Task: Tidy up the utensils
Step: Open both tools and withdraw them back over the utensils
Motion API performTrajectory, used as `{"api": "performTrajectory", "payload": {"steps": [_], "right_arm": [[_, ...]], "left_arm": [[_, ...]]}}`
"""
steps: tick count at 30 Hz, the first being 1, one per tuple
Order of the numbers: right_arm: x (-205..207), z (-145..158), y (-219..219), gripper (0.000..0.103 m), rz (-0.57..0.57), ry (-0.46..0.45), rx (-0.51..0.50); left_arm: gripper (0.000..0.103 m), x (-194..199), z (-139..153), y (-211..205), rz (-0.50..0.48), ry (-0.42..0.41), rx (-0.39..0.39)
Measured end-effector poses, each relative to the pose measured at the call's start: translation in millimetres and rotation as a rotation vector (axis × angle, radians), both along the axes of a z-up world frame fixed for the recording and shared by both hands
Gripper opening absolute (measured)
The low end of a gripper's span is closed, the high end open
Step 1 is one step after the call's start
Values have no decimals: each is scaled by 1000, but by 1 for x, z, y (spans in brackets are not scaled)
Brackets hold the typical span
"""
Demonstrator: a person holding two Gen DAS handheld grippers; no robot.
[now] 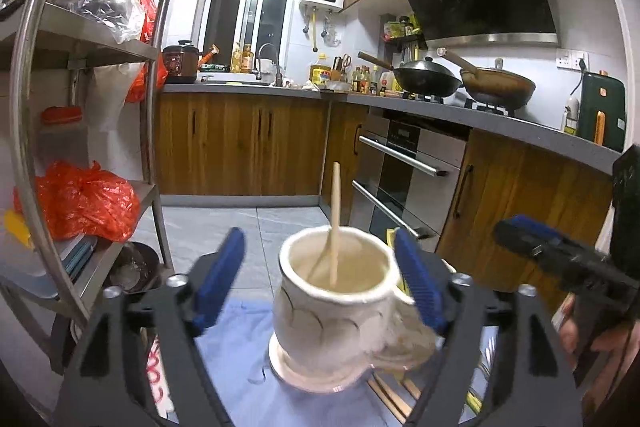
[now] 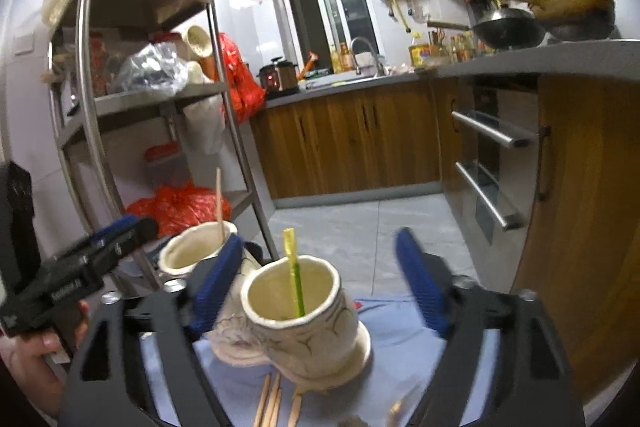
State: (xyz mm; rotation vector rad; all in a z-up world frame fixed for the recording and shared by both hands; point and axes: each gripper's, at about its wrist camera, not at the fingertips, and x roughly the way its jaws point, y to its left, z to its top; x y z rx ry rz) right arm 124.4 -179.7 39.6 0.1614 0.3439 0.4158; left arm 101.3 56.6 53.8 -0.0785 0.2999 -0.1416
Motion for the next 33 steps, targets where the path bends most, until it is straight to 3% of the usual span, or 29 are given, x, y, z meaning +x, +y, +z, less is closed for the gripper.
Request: {"api": "performTrajectory", "payload": {"steps": [3,8,17,27,31,33], "right_arm": [[-13,5,-14,97,-28,15,17],[-34,-1,-31,98,-65,64,27],[-56,-42,-55,98,-136,204,-63],[-38,-95,-59,97,-170,433,-235],[-37,-107,-52,87,-127,497,-270],[-38,-110,-47,70,-117,517,-303]], "left_arm": [[97,-16,0,-8,0,-4,9],[97,-38,-12,-28,-30,57,40],[97,-54,-51,-49,-31,224,83],[97,-45,-99,-63,-28,387,123],[97,-38,-112,-68,-28,450,145],[97,-37,-119,-74,-31,476,178]]}}
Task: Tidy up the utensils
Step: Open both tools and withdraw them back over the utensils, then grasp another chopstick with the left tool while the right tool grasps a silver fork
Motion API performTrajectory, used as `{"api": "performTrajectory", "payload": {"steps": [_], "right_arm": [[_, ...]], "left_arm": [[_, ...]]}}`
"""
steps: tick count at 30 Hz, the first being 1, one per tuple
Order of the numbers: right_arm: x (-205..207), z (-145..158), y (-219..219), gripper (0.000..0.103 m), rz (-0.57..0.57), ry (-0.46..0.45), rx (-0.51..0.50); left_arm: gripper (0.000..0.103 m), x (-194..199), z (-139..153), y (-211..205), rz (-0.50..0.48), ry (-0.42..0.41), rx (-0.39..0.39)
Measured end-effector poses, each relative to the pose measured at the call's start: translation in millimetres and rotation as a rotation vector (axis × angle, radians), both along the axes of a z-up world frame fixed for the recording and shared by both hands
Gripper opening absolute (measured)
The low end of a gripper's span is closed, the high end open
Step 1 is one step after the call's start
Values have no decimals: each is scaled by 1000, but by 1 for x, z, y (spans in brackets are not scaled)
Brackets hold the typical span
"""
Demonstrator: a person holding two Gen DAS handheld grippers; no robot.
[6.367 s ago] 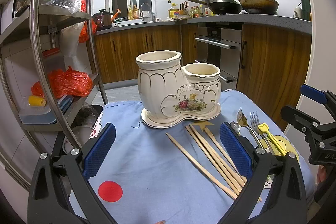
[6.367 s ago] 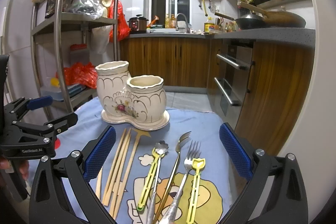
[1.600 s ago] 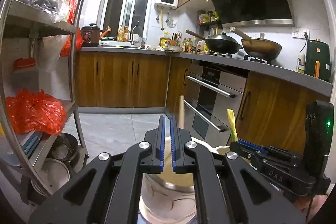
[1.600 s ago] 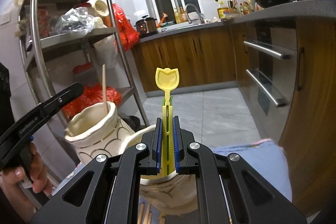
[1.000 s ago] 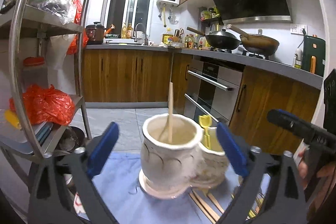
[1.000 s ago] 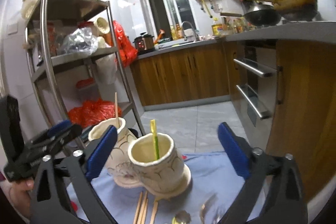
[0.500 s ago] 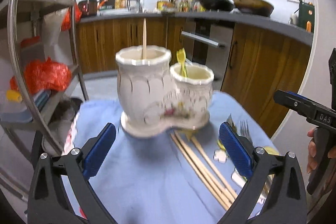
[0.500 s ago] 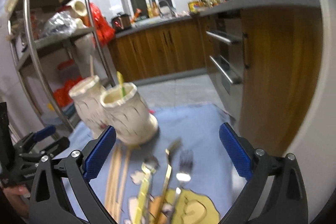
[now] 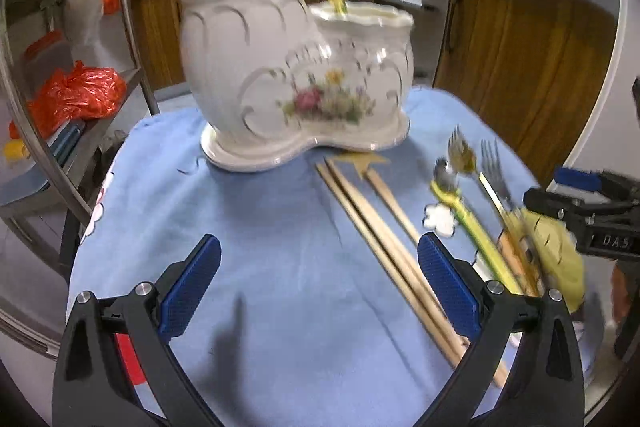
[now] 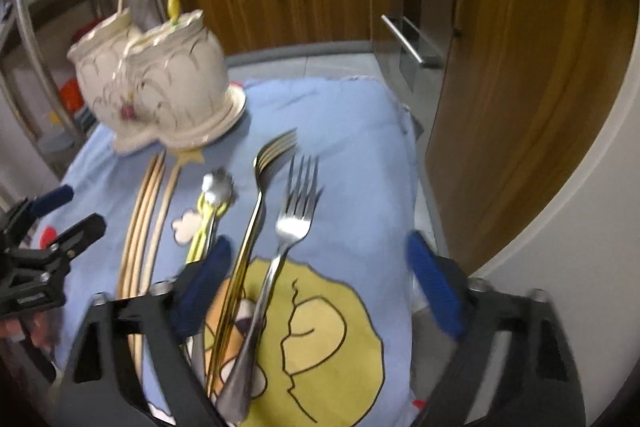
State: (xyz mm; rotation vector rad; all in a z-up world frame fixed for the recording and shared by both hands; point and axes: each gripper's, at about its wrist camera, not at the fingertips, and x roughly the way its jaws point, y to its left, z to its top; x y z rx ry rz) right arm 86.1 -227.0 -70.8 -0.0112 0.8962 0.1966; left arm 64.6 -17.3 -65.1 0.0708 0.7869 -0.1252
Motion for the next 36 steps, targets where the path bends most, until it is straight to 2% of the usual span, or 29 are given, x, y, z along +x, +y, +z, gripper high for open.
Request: {"api": "performTrajectory", "payload": {"steps": [6,8,14,17,22,26,31,35,36], "right_arm": [[-5,-5,10,47,51,44,-19],[-8,-6,13,43,64,58,-22],[-10,-8,19,35,80,70,-53],[-12,-7,20,30,88,71,-50],[-16,-10,23,28,89,72,-63],[-13,-11,27,25,84,55,-77],[-11,-11,23,13,85,59,-39],[-15,-8,19,6,97,52,-49],[-16,-8,18,6,97,47,-56]], "left_arm": [[86,2,-12,-11,-15,59,28],[81,3,-15,-10,-11,81,25],[79,7,-17,-8,20,98,10],[70,10,-16,-6,30,111,-18],[55,11,-14,-16,11,104,27],[43,20,-15,-23,20,105,33],[14,27,-15,-21,-7,112,17],[6,25,-8,-15,-37,115,19],[0,26,-5,-9,-47,120,7]]}}
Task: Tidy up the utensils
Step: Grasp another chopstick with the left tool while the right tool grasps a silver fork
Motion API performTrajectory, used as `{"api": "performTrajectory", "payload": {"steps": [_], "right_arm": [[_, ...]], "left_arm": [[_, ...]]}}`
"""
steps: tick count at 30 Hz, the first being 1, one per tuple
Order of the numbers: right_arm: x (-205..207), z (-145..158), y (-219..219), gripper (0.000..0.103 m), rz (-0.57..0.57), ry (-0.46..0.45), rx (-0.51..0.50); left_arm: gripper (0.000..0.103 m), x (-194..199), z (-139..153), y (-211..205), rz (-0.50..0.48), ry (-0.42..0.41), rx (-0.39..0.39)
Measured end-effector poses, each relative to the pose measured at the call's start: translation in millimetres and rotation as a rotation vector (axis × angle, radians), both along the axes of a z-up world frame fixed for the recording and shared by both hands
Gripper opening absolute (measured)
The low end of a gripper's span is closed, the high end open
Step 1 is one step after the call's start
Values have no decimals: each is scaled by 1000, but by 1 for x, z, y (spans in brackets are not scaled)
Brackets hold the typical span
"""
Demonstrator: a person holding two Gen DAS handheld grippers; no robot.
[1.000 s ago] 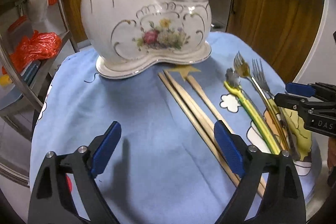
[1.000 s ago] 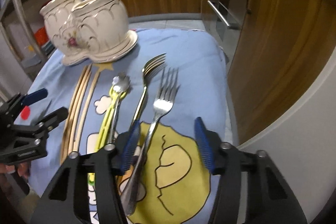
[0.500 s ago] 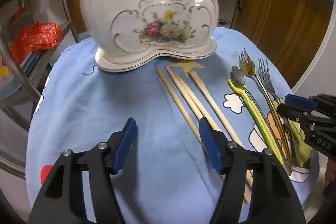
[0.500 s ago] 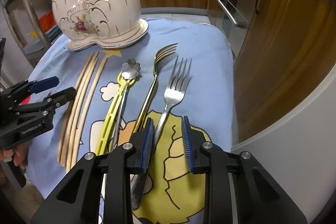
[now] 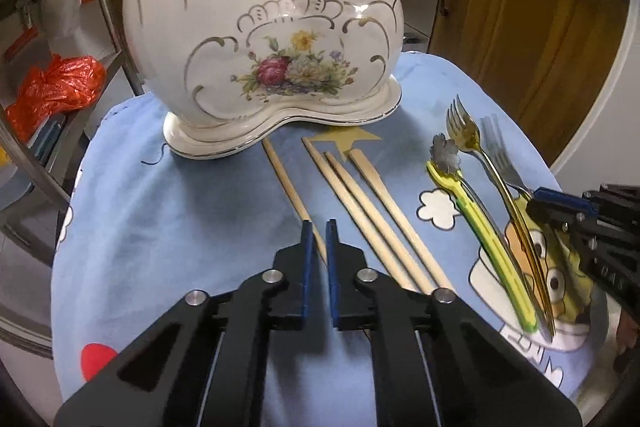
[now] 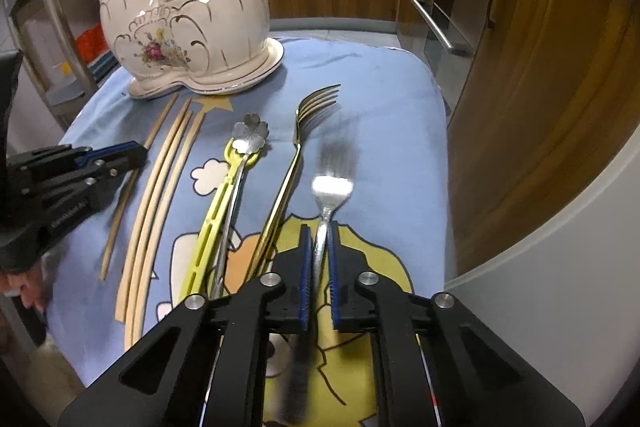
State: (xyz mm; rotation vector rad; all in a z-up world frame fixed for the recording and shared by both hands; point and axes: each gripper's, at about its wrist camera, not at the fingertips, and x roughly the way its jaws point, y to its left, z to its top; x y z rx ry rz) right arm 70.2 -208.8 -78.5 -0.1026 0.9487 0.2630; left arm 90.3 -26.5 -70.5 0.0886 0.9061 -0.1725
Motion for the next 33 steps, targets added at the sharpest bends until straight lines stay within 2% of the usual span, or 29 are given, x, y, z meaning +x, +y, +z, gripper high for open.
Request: {"api": "performTrajectory", "payload": {"steps": [5,7,11,16,17,22,26,30,33], "right_arm": [[-2,1,-6,6,-3,8,-4],[-1,-1,-8,6,-8,21,3],[-2,-1,-5,6,-9,22,-3],[-1,-2,-5,6,-8,18,-8],[-1,-1,-4,6,-8,19,-9],[2,-2,-3,7,-10,8,-4],[6,-3,-8,7,-20,15,45],[8,-3,-14,6,-29,23,93],[7,-2,-16,6,-27,21,108]], "left_arm": [[0,-6,2,9,-14,36,-20],[0,-7,-2,16,-12,58,-55],[0,-8,3,20,-8,36,-102],[17,-6,5,11,0,21,-94],[18,-2,4,11,10,29,-96],[18,9,-2,1,51,22,-67],[18,18,-3,0,88,5,-38],[7,18,-5,4,99,4,-41],[5,13,-5,10,87,6,-57]]}}
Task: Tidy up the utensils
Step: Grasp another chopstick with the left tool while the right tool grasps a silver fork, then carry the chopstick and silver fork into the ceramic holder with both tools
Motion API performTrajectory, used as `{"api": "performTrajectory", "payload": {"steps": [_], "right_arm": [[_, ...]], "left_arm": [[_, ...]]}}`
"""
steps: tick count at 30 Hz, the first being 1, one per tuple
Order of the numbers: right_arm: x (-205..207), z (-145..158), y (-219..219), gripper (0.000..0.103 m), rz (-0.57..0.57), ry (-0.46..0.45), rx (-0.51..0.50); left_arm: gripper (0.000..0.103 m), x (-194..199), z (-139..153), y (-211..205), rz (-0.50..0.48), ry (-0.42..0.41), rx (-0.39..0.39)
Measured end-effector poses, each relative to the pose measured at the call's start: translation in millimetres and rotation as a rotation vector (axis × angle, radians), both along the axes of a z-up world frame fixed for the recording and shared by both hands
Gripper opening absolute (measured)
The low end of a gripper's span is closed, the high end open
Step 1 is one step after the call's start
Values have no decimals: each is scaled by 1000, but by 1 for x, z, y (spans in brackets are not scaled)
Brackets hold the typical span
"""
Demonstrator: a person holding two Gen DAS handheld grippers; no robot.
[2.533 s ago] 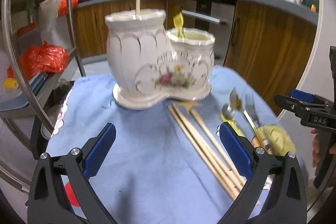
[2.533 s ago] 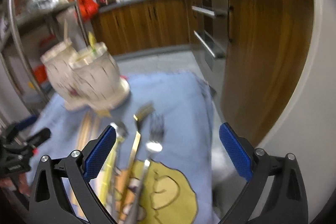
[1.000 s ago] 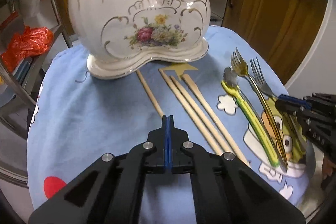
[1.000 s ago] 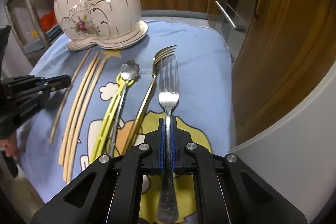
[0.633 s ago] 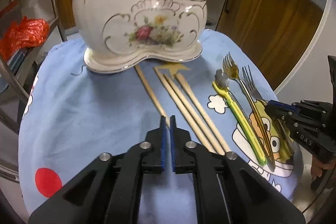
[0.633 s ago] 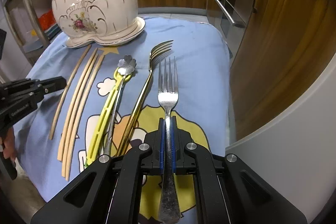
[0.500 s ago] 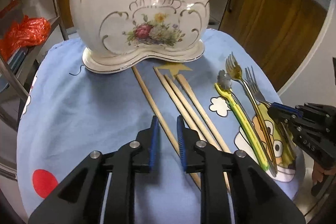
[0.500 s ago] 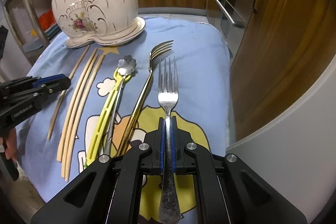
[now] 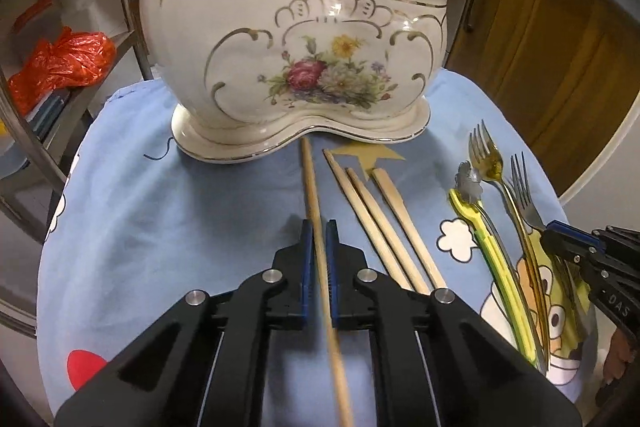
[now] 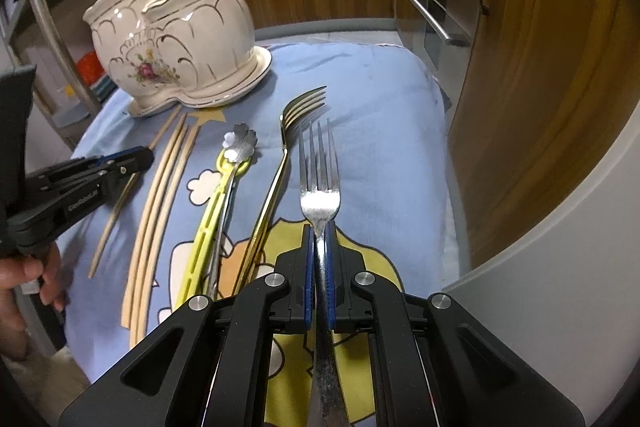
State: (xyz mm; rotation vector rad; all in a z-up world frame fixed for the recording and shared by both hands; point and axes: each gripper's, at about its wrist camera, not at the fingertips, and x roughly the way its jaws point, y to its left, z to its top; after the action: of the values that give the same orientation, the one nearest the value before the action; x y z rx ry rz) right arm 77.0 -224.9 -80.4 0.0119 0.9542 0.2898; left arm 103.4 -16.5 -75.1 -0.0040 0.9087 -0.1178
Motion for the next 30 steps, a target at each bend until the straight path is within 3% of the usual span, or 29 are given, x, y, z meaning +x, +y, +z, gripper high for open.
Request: {"api": "performTrajectory", "payload": {"steps": [7,12,22,30], "right_arm": [[-4,10,-7,6,9,-42,48],[-4,11,-5,6,3,-53,47],[-35,56,3,6,58,-348,57],[-47,72,8,6,85,-484,74]], "left_arm": [[5,-26,4,-5,-99,-7,24],[5,-34,12,0,-111,-26,10],[5,-51,45,4,-148,-213,-52],[5,-63,68,9,-162,-342,-88]]}}
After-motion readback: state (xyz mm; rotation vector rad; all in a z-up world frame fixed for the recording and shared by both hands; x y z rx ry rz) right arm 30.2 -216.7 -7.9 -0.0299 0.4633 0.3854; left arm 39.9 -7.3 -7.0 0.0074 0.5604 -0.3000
